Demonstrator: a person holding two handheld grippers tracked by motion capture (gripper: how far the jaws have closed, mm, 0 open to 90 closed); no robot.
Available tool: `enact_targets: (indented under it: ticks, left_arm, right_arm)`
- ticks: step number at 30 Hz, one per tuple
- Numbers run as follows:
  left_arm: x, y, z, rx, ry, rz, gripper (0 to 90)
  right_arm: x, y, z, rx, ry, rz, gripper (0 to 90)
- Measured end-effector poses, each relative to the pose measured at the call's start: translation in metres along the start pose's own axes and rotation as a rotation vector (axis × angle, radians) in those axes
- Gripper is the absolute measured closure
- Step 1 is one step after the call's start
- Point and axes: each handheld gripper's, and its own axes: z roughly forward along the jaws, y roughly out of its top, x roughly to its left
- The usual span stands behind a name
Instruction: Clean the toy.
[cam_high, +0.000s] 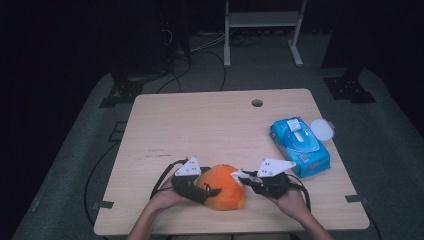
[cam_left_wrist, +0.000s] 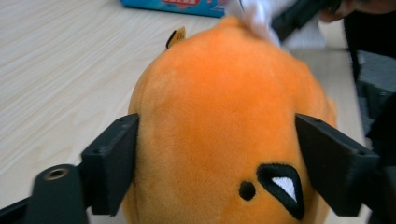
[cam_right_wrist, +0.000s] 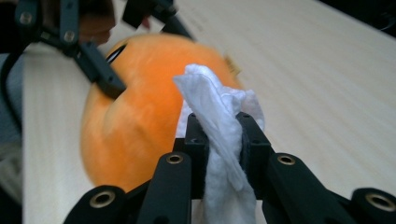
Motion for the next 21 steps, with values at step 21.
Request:
enact_targets:
  ticks: [21]
  left_arm:
    - [-0.028, 0.022, 0.028, -0.106, 0.195, 0.138, 27.4]
  right_arm:
    - [-0.009, 0.008, -0.007, -0.043, -0.099, 0.012, 77.1]
